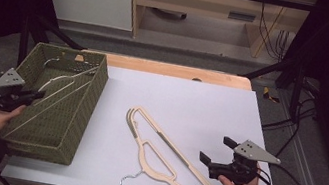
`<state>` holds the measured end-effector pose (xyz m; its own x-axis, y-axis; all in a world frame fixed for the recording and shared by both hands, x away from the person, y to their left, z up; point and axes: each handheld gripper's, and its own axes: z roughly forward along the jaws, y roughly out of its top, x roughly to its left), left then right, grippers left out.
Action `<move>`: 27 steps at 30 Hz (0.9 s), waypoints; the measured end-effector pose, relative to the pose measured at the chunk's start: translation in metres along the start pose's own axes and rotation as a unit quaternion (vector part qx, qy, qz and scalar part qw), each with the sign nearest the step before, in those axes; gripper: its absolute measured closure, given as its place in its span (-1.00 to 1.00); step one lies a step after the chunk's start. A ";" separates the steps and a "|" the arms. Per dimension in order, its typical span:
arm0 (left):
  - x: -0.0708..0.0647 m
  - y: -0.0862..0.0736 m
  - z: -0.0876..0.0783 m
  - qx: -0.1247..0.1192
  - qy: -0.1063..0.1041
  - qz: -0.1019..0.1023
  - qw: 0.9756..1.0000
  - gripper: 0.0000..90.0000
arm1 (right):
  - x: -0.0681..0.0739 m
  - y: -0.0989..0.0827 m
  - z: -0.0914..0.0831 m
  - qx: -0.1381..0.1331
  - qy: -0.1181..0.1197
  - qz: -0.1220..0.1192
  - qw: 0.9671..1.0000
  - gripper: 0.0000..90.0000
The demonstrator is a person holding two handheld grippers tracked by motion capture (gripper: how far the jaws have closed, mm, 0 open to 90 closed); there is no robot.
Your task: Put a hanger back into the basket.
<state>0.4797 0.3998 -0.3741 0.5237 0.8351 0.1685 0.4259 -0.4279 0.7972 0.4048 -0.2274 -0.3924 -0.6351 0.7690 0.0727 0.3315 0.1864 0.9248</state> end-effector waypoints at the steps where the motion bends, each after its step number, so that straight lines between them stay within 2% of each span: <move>1: -0.003 -0.001 0.002 0.004 -0.002 0.003 1.000 0.91 | 0.000 0.000 0.000 0.000 0.000 0.000 1.000 -0.90; 5: -0.009 -0.003 0.007 0.017 -0.006 0.014 1.000 0.89 | 0.000 0.000 0.000 0.000 0.000 0.001 1.000 -0.90; 7: -0.011 -0.004 0.009 0.036 -0.009 0.023 0.999 0.88 | 0.000 0.000 -0.001 -0.001 0.001 0.000 1.000 -0.90; 10: -0.013 -0.006 0.011 0.045 -0.016 0.029 0.998 0.87 | 0.000 0.000 -0.001 -0.001 0.001 0.002 1.000 -0.90; 13: -0.016 -0.007 0.015 0.073 -0.016 0.049 0.996 0.86 | 0.000 0.000 -0.001 -0.002 0.001 0.000 1.000 -0.90; 17: -0.020 -0.008 0.016 0.078 -0.025 0.065 0.995 0.84 | 0.001 0.000 -0.001 -0.001 0.001 0.002 1.000 -0.90; 19: -0.020 -0.008 0.016 0.091 -0.031 0.080 0.992 0.83 | 0.001 0.000 -0.001 -0.001 0.002 0.002 1.000 -0.90; 20: -0.021 -0.008 0.017 0.089 -0.035 0.076 0.993 0.82 | 0.001 0.000 -0.001 -0.002 0.002 0.001 1.000 -0.90; 21: -0.021 -0.009 0.018 0.094 -0.042 0.076 0.992 0.81 | 0.001 0.000 -0.001 -0.002 0.001 0.001 1.000 -0.90; 22: -0.023 -0.010 0.020 0.091 -0.043 0.071 0.992 0.79 | 0.001 0.000 -0.001 -0.002 0.001 0.001 1.000 -0.90; 27: -0.026 -0.012 0.024 0.115 -0.060 0.078 0.988 0.73 | 0.001 0.000 -0.001 -0.002 0.002 0.001 1.000 -0.90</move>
<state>0.4789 0.3751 -0.4023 0.6745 0.7111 0.1984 0.4814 -0.6273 0.6122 0.4038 -0.2273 -0.3918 -0.6369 0.7672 0.0755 0.3302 0.1830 0.9260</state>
